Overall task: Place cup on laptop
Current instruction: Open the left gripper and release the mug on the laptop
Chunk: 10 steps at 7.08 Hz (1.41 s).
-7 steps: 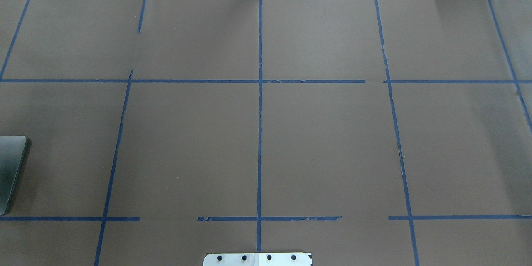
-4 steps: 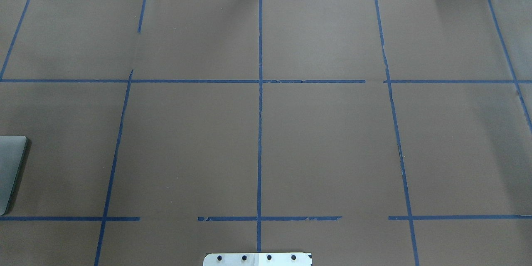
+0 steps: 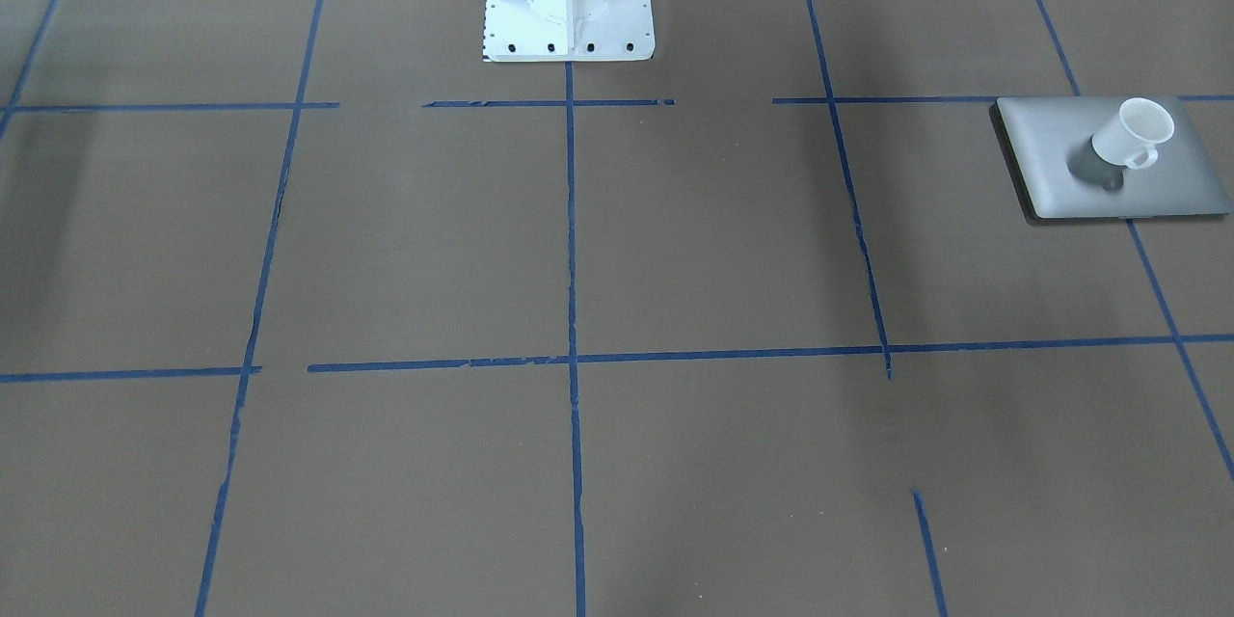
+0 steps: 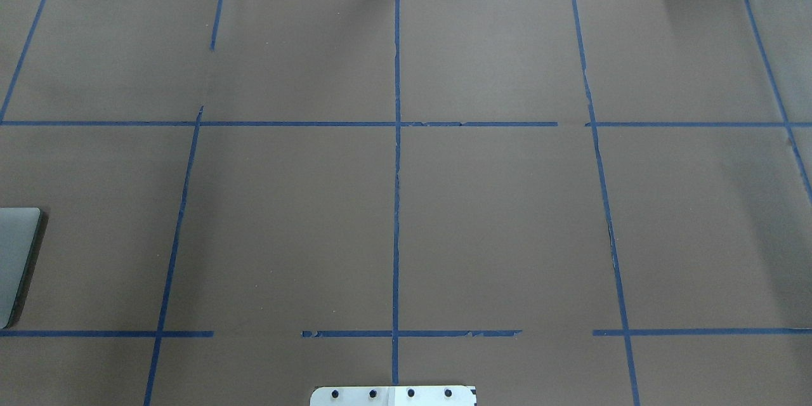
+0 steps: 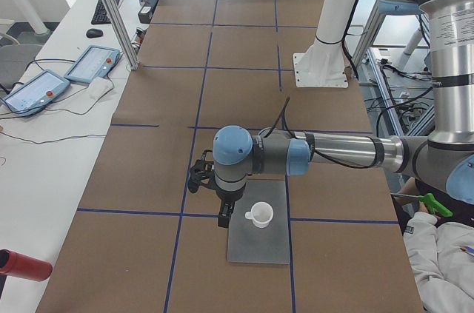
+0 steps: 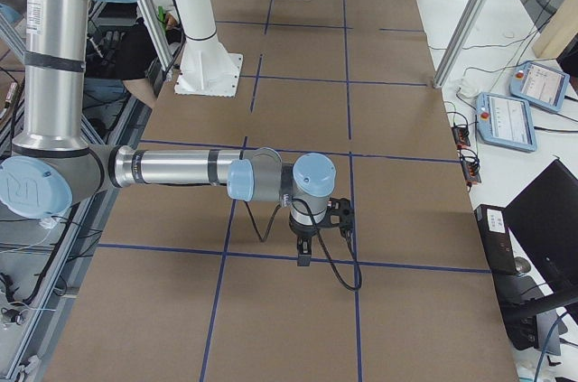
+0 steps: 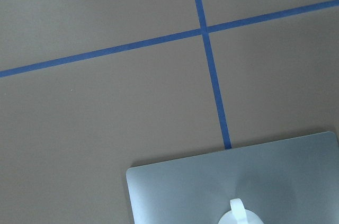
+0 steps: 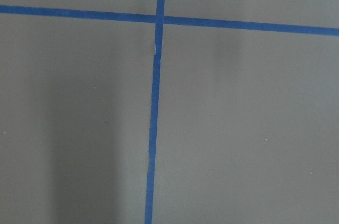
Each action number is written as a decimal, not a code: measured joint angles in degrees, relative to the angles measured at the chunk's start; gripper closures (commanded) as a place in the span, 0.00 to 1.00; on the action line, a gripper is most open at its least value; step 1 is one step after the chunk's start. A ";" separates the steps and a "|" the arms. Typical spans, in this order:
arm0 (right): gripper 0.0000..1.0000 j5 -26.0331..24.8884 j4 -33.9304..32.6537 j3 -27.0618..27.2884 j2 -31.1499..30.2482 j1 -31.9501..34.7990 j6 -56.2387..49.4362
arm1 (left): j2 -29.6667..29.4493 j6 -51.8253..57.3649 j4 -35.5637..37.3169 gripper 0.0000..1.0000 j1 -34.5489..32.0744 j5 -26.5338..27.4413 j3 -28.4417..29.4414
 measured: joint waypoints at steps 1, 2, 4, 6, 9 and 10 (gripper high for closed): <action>0.00 0.00 0.00 0.00 0.00 0.00 0.00 | 0.09 0.65 2.03 0.01 -0.46 -0.11 -0.78; 0.00 0.00 0.00 0.00 0.00 0.00 0.00 | 0.65 0.76 1.77 0.01 -0.61 -0.19 -1.03; 0.00 0.00 0.00 0.00 0.00 0.00 0.00 | 2.56 -0.59 -1.83 0.01 -0.61 -0.30 -0.68; 0.00 -0.02 0.00 0.00 0.00 0.00 0.00 | 3.50 -2.05 -3.49 0.00 -0.53 -0.26 -0.29; 0.00 -0.05 0.00 0.00 0.00 0.00 0.00 | 3.67 -2.12 -3.46 0.00 -0.49 -0.27 -0.18; 0.00 -0.02 0.00 0.00 0.00 0.00 0.00 | 3.70 -2.16 -3.29 0.00 -0.49 -0.25 -0.11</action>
